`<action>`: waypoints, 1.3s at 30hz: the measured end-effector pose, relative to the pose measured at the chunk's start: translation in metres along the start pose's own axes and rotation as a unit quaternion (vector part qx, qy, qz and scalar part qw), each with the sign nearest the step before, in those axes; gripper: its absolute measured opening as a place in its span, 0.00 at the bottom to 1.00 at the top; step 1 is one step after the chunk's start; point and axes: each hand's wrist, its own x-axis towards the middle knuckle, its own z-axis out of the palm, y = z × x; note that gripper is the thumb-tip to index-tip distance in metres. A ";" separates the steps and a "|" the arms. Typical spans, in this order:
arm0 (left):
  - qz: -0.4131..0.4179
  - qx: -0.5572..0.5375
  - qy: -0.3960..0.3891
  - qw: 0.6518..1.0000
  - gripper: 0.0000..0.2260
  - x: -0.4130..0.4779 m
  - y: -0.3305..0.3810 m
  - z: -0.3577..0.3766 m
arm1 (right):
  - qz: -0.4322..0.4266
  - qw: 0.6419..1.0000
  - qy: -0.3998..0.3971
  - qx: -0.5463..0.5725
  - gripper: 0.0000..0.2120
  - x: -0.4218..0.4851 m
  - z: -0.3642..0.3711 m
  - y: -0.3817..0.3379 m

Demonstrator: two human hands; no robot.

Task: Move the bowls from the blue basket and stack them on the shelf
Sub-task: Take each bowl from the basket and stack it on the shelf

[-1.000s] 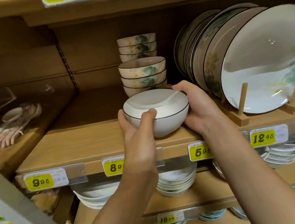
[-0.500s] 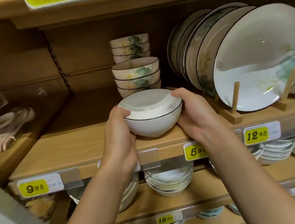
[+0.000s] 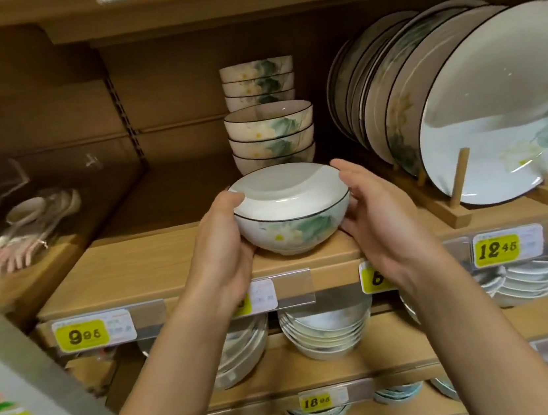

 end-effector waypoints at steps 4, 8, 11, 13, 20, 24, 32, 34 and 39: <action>0.050 0.053 -0.052 0.996 0.12 -0.002 -0.002 -0.024 | 0.012 0.998 -0.060 -0.023 0.25 -0.003 -0.022 -0.011; 0.021 0.075 -0.166 0.983 0.41 0.002 0.003 -0.050 | 0.044 0.977 -0.200 -0.064 0.40 -0.002 -0.040 -0.026; 0.021 0.096 -0.245 0.964 0.33 0.005 0.007 -0.051 | 0.027 0.973 -0.208 -0.096 0.44 0.000 -0.036 -0.024; 0.041 0.112 -0.237 0.964 0.31 0.004 0.007 -0.048 | 0.005 0.979 -0.175 -0.103 0.47 0.000 -0.031 -0.021; 0.126 0.076 -0.238 0.960 0.40 0.001 0.033 -0.038 | -0.098 0.977 -0.184 -0.042 0.47 0.001 -0.015 -0.042; 0.163 0.010 -0.166 0.973 0.40 0.013 0.054 -0.014 | -0.149 0.971 -0.188 -0.021 0.28 0.014 0.008 -0.067; 0.220 0.010 -0.110 0.969 0.19 0.059 0.078 0.029 | -0.188 0.970 -0.152 0.018 0.13 0.063 0.048 -0.085; 0.224 0.049 -0.104 0.968 0.17 0.074 0.081 0.034 | -0.183 0.973 -0.143 0.013 0.14 0.079 0.052 -0.086; 0.263 0.161 -0.122 0.944 0.11 0.101 0.080 0.032 | -0.184 0.972 -0.144 -0.023 0.14 0.111 0.049 -0.082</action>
